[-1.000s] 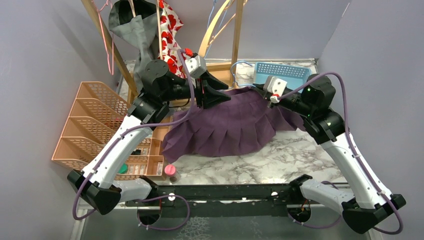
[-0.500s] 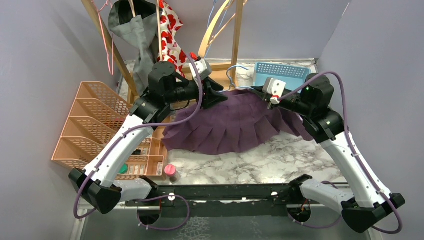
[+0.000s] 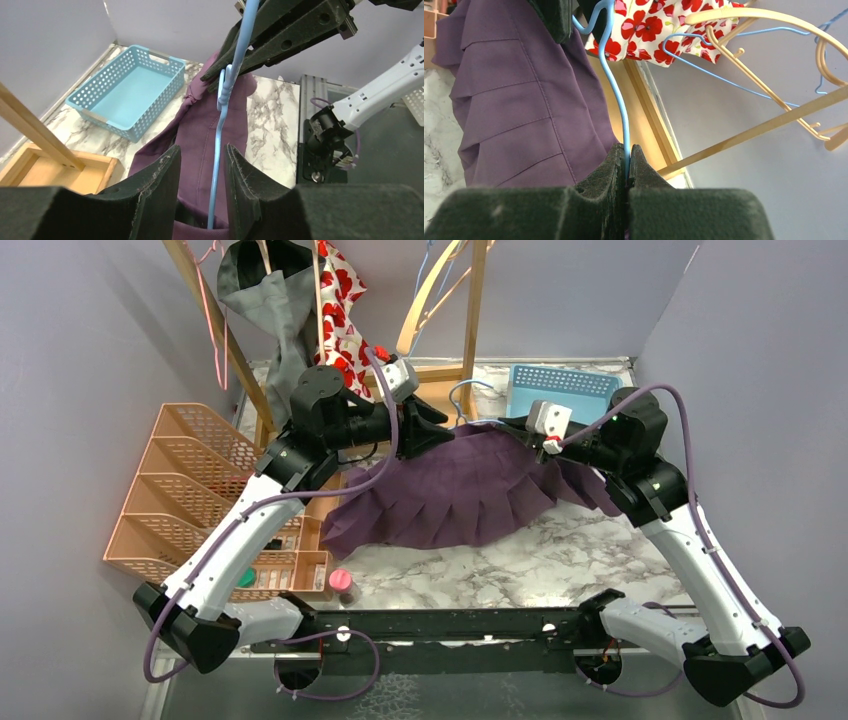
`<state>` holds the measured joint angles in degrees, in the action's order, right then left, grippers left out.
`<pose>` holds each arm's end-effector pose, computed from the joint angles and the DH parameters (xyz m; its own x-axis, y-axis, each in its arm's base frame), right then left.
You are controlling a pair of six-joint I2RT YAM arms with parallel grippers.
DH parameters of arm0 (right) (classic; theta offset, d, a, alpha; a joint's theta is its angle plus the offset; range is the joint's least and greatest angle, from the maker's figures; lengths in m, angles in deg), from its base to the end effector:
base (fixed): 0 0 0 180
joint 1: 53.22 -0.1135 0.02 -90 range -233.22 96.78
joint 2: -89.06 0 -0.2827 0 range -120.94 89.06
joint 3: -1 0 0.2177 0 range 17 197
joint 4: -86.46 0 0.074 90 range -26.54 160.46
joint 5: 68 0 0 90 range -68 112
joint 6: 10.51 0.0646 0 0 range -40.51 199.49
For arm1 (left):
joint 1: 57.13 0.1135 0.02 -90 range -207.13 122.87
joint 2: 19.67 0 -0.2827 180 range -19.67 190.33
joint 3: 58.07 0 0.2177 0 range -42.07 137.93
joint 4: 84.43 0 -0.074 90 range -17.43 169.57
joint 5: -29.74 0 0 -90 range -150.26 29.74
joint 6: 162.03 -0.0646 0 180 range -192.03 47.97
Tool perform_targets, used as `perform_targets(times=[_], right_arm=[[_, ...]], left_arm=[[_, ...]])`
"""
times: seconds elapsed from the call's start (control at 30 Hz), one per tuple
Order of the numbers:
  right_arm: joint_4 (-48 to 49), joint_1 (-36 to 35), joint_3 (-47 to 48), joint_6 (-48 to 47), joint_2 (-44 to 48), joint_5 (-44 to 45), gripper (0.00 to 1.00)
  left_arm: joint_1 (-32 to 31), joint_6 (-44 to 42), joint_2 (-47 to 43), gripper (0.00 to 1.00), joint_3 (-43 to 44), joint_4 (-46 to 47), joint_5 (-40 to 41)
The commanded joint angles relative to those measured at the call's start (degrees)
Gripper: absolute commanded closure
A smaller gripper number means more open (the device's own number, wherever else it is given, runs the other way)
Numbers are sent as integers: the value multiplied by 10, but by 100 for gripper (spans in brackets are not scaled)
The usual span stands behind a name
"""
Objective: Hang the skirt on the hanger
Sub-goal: Hang the skirt on the hanger.
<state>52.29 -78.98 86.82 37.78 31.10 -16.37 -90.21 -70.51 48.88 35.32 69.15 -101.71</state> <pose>0.1504 0.1171 0.4412 0.5225 -0.3271 -0.7874 -0.7350 0.2952 -0.6104 0.1749 -0.1649 0.4647 -0.0487 0.0080 -0.9988 0.9626 0.2672 -0.0448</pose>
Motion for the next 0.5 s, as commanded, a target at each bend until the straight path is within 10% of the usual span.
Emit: perform_targets(times=[0.0, 0.17, 0.3, 0.47], right_arm=[[32, 0, 14, -3, 5, -44, 99], [34, 0, 12, -1, 4, -48, 99], [36, 0, 11, 4, 2, -57, 99], [36, 0, 8, 12, -3, -69, 99]], left_arm=[[0, 1, 7, 60, 4, 0, -44], [0, -11, 13, 69, 4, -9, -77], [-1, -40, 9, 100, -25, -9, -84], [-1, -68, -9, 100, -45, -9, -62]])
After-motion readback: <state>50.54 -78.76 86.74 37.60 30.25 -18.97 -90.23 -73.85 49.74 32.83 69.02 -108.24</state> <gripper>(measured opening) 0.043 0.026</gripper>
